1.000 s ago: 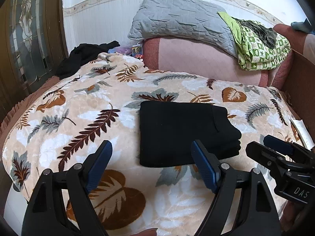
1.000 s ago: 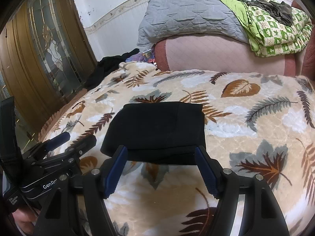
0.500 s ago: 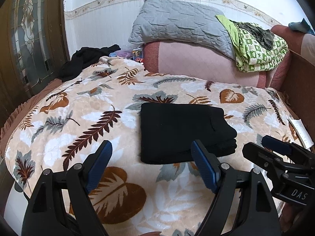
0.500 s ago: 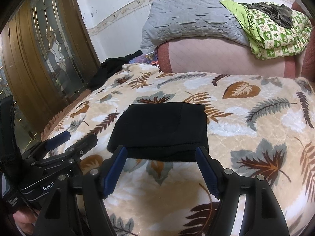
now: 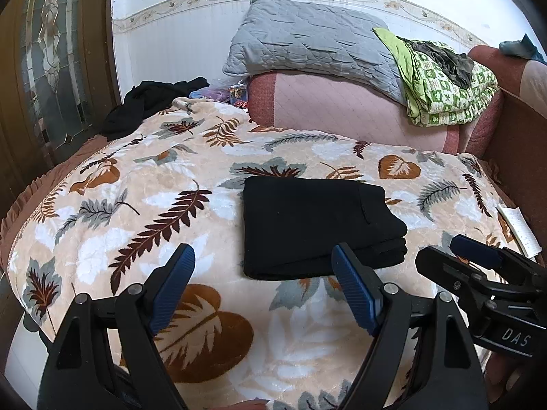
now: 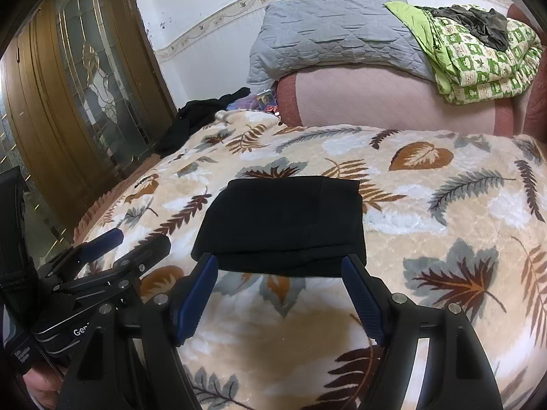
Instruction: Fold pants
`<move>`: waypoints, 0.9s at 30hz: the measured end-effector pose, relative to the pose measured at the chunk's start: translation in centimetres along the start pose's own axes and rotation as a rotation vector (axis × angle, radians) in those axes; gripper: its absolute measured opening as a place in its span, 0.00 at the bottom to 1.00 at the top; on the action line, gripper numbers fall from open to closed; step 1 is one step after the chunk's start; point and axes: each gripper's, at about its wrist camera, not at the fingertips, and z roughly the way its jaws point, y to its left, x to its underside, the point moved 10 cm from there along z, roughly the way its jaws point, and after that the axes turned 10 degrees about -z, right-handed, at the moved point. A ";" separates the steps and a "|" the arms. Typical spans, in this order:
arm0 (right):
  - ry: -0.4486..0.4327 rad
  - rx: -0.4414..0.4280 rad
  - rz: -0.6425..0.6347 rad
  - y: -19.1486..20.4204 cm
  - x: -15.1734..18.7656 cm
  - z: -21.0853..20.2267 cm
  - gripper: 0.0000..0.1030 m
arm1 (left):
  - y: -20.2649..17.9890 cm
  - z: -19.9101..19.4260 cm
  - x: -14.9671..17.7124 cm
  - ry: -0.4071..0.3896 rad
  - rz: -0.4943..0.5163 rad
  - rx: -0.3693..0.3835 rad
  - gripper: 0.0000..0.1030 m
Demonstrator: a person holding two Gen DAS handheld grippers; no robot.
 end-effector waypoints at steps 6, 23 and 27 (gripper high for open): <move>0.007 -0.003 0.002 0.1 0.2 0.1 0.74 | 0.0 0.0 0.1 0.002 0.001 0.000 0.80; 0.021 -0.001 -0.003 -0.1 0.1 0.6 0.74 | 0.4 0.5 0.3 0.011 0.001 -0.005 0.80; 0.021 0.000 -0.004 0.0 0.1 0.6 0.75 | 0.4 0.6 0.3 0.013 -0.001 -0.005 0.80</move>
